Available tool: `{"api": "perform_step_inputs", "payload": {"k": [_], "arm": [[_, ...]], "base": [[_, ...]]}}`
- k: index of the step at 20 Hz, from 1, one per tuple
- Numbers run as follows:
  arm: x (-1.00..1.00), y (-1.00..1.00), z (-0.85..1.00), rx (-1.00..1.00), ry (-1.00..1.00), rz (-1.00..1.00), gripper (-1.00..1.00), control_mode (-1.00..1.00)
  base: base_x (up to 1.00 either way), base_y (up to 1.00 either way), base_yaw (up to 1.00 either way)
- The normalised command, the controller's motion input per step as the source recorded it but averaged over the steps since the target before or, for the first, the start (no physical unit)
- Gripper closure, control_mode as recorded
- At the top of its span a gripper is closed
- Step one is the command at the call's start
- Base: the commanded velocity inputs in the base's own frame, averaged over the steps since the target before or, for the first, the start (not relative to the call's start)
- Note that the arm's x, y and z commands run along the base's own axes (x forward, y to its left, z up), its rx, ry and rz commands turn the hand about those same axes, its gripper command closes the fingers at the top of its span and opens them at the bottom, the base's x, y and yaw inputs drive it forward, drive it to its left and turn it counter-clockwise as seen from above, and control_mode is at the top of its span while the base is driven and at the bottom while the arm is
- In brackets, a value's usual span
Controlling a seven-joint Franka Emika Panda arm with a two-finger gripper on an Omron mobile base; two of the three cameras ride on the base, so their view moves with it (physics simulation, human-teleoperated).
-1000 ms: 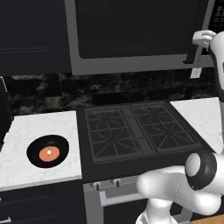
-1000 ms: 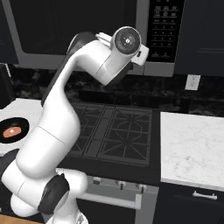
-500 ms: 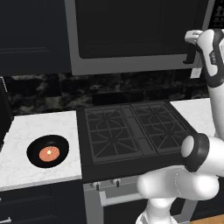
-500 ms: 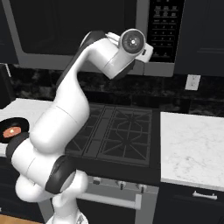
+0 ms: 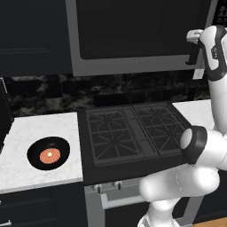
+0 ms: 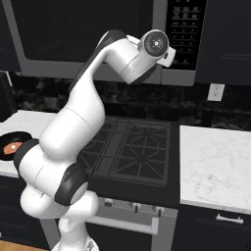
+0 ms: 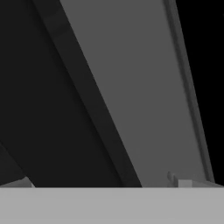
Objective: Open the microwave, place the bowl with waffle inside the microwave, then close the microwave door and turn it on.
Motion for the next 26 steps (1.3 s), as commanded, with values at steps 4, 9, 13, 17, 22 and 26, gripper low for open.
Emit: {"api": "perform_step_inputs", "payload": {"k": [4, 9, 13, 17, 22, 26], "arm": [[0.03, 0.01, -0.11, 0.00, 0.00, 0.00, -1.00, -1.00], [0.01, 0.20, -0.22, 0.00, 0.00, 0.00, 1.00, -1.00], [0.00, 0.00, 0.00, 0.00, 0.00, 0.00, 1.00, -1.00], [0.00, 0.06, 0.00, 0.00, 0.00, 0.00, 1.00, -1.00], [-0.05, 0.27, 0.00, -0.10, 0.00, 0.08, 1.00, -1.00], [-0.39, 0.23, 0.00, -0.20, -0.01, 0.24, 1.00, -1.00]], "base": [[0.00, 0.00, 0.00], [0.00, 0.00, 0.00], [0.00, 0.00, 0.00], [0.00, 0.00, 0.00], [0.00, 0.00, 0.00], [0.00, 0.00, 0.00]]}}
